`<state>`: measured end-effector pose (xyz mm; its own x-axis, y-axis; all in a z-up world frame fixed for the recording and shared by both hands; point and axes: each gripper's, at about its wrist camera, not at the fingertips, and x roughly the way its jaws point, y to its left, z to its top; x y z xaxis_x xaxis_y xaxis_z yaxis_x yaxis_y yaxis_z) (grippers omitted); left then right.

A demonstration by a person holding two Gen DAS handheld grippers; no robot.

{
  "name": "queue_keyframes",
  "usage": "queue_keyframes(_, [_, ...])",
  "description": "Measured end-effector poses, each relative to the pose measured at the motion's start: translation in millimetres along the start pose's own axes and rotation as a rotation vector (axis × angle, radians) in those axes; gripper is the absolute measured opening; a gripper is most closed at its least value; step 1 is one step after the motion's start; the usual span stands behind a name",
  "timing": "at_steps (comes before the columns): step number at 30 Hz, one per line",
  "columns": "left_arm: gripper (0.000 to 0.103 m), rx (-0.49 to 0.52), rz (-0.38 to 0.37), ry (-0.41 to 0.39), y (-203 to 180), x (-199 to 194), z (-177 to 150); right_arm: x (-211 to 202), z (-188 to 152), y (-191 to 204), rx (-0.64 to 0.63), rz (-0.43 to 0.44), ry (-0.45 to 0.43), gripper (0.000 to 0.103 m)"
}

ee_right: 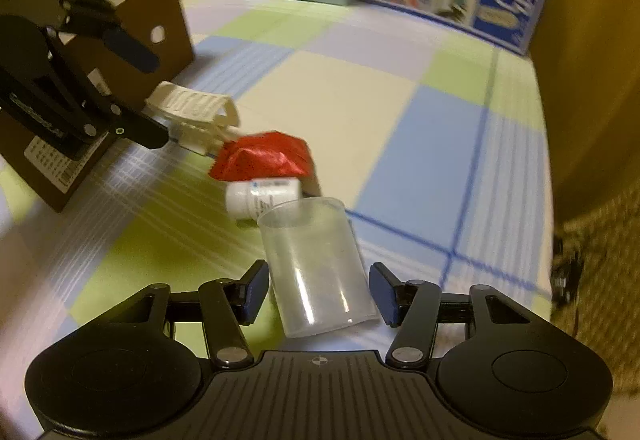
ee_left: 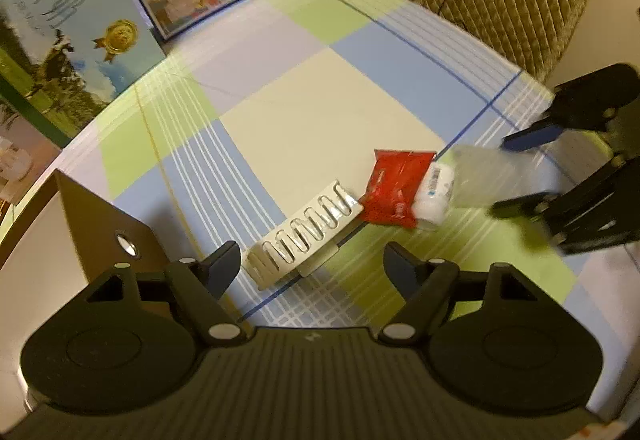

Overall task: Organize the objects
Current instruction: 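Grasp the white comb-shaped holder with the left tool while the right tool grasps the clear cup, then carry the white holder and clear cup toward the brown box with both tools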

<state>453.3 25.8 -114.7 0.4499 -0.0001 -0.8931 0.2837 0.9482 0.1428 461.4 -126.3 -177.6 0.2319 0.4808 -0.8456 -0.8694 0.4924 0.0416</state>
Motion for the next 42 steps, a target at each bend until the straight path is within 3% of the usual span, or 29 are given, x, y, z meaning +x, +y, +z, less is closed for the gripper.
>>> queue_keyframes(10, [0.061,0.105,-0.029,0.088,-1,32,17,-40,-43,-30,0.250,-0.068,0.014,0.052])
queue_keyframes(13, [0.049,0.111,-0.036,0.108,0,41,21,-49,-52,-34,0.297,-0.078,0.014,0.052])
queue_keyframes(15, [0.033,0.111,-0.042,0.120,-2,46,22,-53,-55,-35,0.313,-0.086,0.015,0.052])
queue_keyframes(18, [0.025,0.086,-0.061,0.134,-4,47,22,-56,-59,-34,0.330,-0.091,0.012,0.052])
queue_keyframes(28, [0.023,-0.006,-0.036,0.172,-29,32,5,-55,-61,-25,0.308,-0.087,0.011,0.052])
queue_keyframes(42, [0.023,-0.261,-0.031,0.173,-53,-7,-53,-66,-80,1,0.281,-0.023,0.010,0.052])
